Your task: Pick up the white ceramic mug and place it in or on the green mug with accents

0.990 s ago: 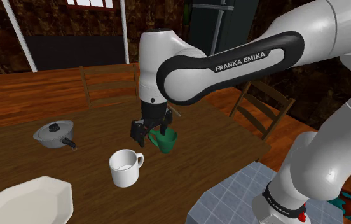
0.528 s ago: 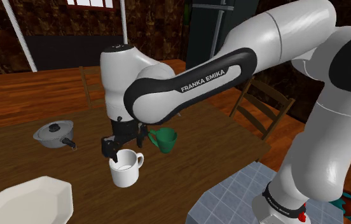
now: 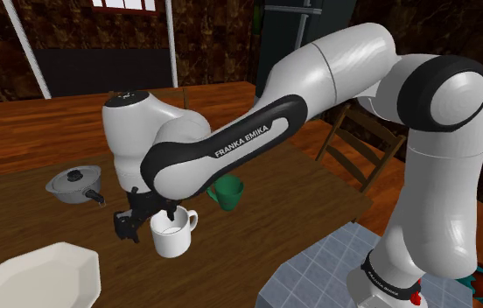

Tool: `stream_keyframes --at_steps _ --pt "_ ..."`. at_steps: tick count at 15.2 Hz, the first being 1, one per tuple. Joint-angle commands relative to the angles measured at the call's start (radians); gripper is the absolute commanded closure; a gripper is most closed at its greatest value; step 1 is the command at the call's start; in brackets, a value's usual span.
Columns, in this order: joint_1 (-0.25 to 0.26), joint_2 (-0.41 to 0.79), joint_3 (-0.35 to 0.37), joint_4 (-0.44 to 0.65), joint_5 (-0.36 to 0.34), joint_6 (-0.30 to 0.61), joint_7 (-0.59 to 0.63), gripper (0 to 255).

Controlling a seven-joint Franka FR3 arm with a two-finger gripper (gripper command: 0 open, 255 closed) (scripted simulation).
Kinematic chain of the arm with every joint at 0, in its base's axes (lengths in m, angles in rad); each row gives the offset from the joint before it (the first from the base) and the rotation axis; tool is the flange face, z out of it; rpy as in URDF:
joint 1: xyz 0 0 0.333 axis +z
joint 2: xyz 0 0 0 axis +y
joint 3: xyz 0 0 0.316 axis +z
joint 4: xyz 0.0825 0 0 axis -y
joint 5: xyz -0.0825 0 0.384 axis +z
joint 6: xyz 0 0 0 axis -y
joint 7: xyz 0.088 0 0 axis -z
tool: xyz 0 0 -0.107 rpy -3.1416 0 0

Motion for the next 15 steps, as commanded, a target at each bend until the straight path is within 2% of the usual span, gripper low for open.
stream_keyframes --at_steps 1,4,11,12,15 --pt "0.002 0.012 -0.004 -0.012 -0.009 0.023 0.006 0" --pt "0.006 0.029 -0.009 -0.026 -0.020 0.051 0.013 0" --pt "0.006 0.029 -0.009 -0.026 -0.020 0.051 0.013 0" --pt "0.006 0.029 -0.009 -0.026 -0.020 0.051 0.013 255" --pt "0.006 0.029 -0.009 -0.026 -0.020 0.051 0.013 255"
